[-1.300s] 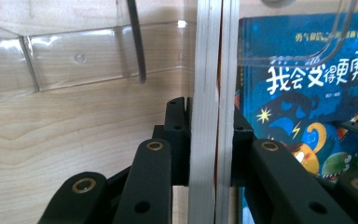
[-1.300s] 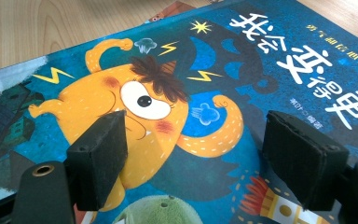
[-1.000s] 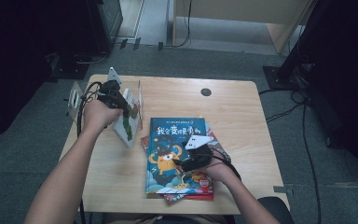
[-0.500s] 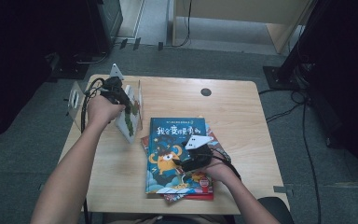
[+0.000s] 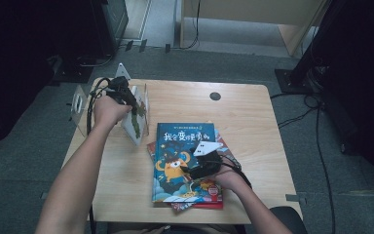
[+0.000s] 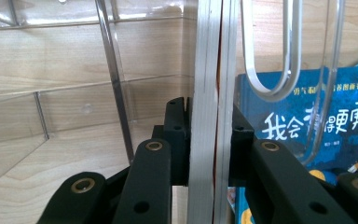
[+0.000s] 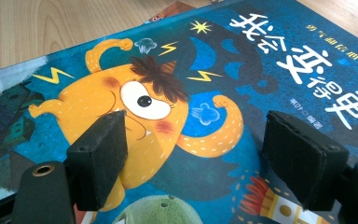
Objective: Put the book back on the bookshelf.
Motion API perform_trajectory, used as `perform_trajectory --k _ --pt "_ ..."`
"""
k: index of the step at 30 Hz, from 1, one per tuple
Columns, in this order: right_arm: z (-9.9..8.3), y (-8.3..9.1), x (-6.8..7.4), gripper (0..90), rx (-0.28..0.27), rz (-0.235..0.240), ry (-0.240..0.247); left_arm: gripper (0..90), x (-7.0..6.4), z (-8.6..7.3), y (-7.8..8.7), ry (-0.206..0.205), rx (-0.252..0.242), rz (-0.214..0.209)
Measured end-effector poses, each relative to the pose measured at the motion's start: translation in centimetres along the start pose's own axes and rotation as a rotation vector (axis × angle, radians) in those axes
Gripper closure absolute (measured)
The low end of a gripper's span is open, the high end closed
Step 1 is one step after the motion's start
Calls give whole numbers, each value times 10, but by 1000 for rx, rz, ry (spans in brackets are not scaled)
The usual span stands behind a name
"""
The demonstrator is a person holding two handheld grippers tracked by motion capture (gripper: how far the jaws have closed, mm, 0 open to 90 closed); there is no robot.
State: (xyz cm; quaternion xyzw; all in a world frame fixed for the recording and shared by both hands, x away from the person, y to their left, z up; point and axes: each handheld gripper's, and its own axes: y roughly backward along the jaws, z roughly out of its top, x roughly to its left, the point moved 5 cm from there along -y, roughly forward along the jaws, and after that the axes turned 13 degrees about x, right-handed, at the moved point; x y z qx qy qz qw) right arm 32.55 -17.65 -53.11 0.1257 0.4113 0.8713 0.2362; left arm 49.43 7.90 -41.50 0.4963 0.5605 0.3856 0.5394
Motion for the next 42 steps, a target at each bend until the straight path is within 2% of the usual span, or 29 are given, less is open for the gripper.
perform_trajectory --k 2,5,7,15,24,29,42 --pt "0 0 0 217 0 0 0 767 0 2 0 10 -3 2" --pt "0 0 0 217 0 0 0 763 0 3 0 3 -1 6" --pt "0 0 0 217 0 0 0 764 -2 5 0 -8 -7 26" --pt "0 0 0 217 0 0 0 764 0 10 0 11 -9 1" --pt "0 0 0 217 0 0 0 735 -5 9 6 -11 -12 10" --pt "0 0 0 217 0 0 0 718 -5 9 9 -17 -15 29" --pt "0 0 0 217 0 0 -1 678 -6 6 19 -33 -30 26"
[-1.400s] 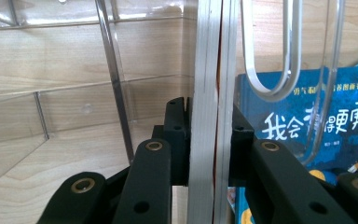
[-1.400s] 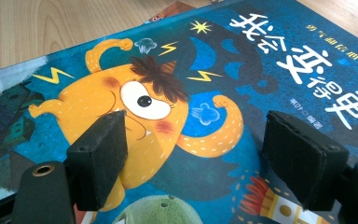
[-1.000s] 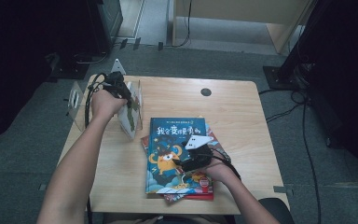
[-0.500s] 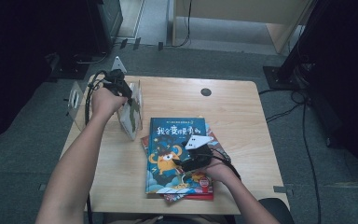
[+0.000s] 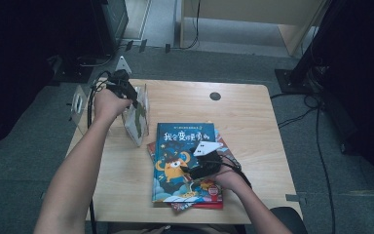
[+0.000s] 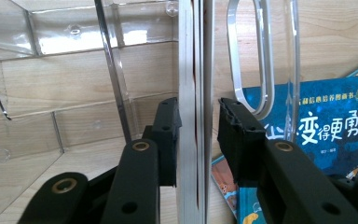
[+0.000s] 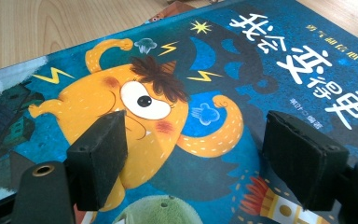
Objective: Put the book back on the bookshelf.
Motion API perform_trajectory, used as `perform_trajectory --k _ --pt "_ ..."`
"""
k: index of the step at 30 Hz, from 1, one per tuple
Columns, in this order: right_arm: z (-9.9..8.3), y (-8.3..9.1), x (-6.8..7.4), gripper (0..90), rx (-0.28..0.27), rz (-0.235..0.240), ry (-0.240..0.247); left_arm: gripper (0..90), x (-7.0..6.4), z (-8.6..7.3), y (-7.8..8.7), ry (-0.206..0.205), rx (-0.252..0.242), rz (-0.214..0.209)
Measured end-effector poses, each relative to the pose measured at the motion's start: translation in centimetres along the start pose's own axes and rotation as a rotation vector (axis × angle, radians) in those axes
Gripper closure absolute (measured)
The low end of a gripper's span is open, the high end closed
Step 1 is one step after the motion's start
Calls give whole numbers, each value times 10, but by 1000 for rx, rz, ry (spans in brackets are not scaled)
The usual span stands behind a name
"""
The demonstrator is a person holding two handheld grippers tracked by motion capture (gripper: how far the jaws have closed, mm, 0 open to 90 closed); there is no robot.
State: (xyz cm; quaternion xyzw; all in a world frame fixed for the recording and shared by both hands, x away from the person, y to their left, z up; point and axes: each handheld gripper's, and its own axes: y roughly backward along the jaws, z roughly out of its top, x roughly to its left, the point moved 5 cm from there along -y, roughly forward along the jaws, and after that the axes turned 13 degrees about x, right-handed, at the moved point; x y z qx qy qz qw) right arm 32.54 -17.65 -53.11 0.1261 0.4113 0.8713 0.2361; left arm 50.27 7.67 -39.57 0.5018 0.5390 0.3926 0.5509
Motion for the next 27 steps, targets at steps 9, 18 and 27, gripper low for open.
perform_trajectory --k 9,18,27 --pt "0 0 0 217 0 0 0 619 -2 -4 9 -25 -25 -28" --pt "0 0 0 217 0 -1 1 592 -1 -11 20 -42 -61 -58" --pt "0 0 0 217 0 0 1 575 -1 -23 25 -74 -81 -73"
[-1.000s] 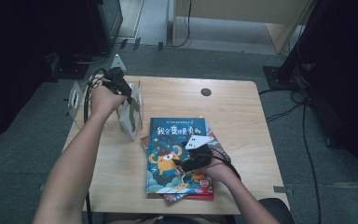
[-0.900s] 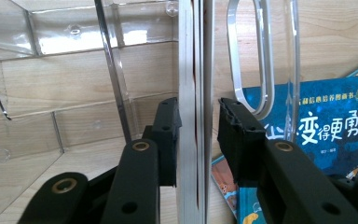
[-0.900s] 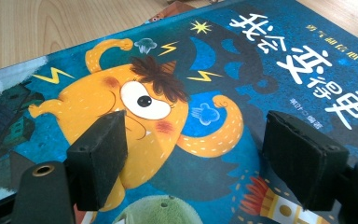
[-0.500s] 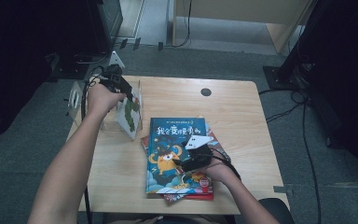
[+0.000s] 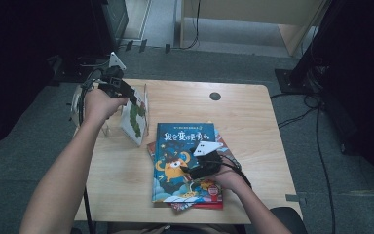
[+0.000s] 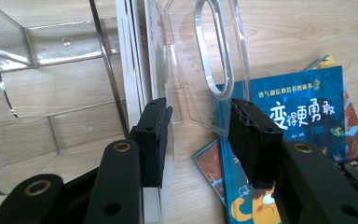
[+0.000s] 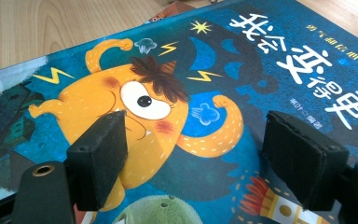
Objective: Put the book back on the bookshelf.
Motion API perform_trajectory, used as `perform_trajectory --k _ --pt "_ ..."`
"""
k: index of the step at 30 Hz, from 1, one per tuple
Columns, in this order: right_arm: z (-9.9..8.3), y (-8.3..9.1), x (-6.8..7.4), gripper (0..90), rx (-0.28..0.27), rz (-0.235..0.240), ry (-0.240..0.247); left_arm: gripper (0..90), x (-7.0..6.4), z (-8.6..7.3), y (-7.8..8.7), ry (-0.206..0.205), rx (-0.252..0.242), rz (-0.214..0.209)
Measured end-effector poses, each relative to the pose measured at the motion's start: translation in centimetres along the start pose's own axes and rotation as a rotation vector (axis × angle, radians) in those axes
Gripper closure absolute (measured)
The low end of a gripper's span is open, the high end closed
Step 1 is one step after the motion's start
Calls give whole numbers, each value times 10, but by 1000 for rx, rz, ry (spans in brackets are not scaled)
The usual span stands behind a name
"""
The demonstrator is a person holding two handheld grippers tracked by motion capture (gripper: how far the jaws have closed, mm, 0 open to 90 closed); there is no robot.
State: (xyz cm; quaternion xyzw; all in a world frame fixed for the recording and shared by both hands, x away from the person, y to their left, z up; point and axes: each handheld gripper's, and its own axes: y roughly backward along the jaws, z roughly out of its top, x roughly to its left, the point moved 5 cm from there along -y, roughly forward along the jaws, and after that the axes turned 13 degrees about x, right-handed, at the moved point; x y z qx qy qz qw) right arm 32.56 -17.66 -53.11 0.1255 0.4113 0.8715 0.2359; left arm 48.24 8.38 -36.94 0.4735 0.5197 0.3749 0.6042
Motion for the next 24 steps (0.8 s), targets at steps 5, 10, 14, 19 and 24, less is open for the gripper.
perform_trajectory --k 5,10,14,19,24 --pt "0 0 0 217 0 0 -1 568 -2 -12 0 -42 -25 -31" --pt "0 0 0 218 0 0 -1 563 -3 -25 -4 -73 -41 -45" --pt "0 0 -1 218 -1 -1 -2 552 -5 -36 -5 -96 -59 -55" --pt "1 -1 -3 219 -4 -2 -11 551 -9 -46 -7 -134 -94 -64" --pt "1 1 -7 281 -5 -4 -19 559 -13 -59 -14 -178 -124 -67"
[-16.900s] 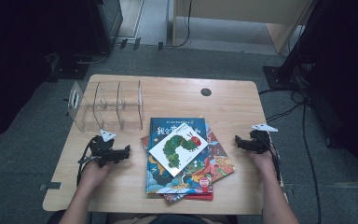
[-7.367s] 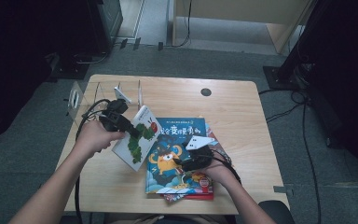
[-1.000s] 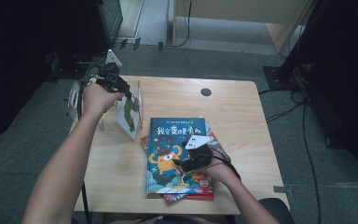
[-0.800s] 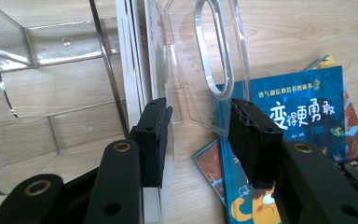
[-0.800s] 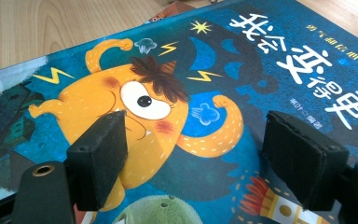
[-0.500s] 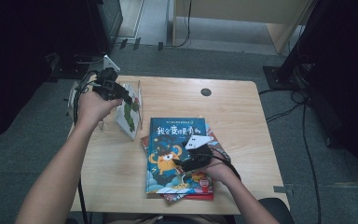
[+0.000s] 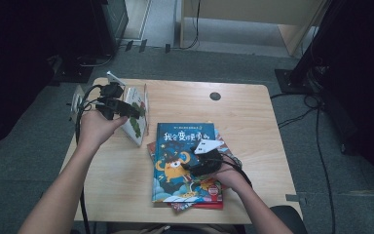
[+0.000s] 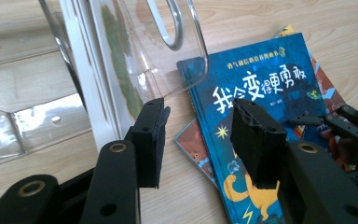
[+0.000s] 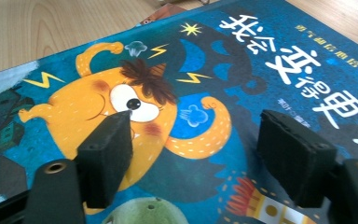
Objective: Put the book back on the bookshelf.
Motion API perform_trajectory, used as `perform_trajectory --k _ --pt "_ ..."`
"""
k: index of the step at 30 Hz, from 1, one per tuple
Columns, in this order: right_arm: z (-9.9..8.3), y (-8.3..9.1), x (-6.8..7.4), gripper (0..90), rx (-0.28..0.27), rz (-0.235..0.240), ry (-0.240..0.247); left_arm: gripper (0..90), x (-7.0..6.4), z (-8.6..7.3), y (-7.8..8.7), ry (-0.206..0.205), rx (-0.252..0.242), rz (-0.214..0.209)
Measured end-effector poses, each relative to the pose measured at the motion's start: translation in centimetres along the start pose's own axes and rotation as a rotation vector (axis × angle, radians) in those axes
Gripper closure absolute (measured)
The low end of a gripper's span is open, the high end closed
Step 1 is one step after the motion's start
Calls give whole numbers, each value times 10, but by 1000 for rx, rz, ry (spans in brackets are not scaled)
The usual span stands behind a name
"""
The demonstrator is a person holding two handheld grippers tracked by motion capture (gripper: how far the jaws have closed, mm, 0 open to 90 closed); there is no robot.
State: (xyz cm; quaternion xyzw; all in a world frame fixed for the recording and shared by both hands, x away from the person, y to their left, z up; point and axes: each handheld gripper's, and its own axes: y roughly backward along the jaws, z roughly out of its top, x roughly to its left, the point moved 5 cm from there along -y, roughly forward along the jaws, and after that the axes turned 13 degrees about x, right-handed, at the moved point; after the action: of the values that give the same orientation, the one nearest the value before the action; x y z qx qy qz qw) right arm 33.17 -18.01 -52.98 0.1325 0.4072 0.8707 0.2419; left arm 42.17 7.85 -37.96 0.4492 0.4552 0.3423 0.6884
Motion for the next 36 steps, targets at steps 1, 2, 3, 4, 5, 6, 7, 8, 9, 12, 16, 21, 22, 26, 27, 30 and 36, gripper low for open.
perform_trajectory --k 1,2,3,4,5,6,7,8,9,12,16,21,22,26,27,30,36 --pt "0 0 -1 287 -1 -2 -2 558 -1 -2 -1 -8 -6 -2" --pt "0 1 -1 294 3 -4 -8 560 -2 -4 -3 -16 -6 -8" --pt "-1 1 -2 299 5 -8 -9 560 -4 -6 -4 -21 -13 -13" --pt "-1 2 -3 302 6 -13 -9 560 -5 -8 -6 -27 -16 -22" --pt "-1 3 -3 308 10 -10 -16 561 -5 -10 -7 -36 -18 -23" --pt "-2 3 -4 312 10 -7 -22 564 -5 -12 -9 -42 -19 -24" --pt "-2 4 -5 316 11 -11 -23 564 -5 -14 -11 -45 -23 -26" --pt "-3 5 -5 323 16 -15 -24 564 -5 -17 -13 -49 -28 -32" --pt "-3 5 -6 323 18 -19 -23 563 -5 -19 -15 -49 -33 -39" --pt "-4 7 -8 338 21 -21 -48 561 -5 -26 -22 -60 -40 -43" --pt "-5 9 -11 318 27 -24 -87 560 -4 -33 -32 -75 -48 -55" --pt "-6 14 -14 398 45 -18 -129 551 -6 -41 -46 -88 -74 -88" --pt "-7 15 -14 406 45 -14 -133 548 -6 -43 -49 -89 -77 -94" --pt "-10 18 -15 401 51 -26 -134 530 -7 -48 -62 -111 -70 -89" --pt "-11 19 -16 403 49 -30 -136 530 -7 -49 -64 -115 -71 -95" --pt "-13 20 -17 437 49 -36 -140 528 -6 -51 -69 -129 -80 -92" --pt "-20 26 -20 589 46 -82 -122 518 -4 -54 -85 -165 -93 -89"
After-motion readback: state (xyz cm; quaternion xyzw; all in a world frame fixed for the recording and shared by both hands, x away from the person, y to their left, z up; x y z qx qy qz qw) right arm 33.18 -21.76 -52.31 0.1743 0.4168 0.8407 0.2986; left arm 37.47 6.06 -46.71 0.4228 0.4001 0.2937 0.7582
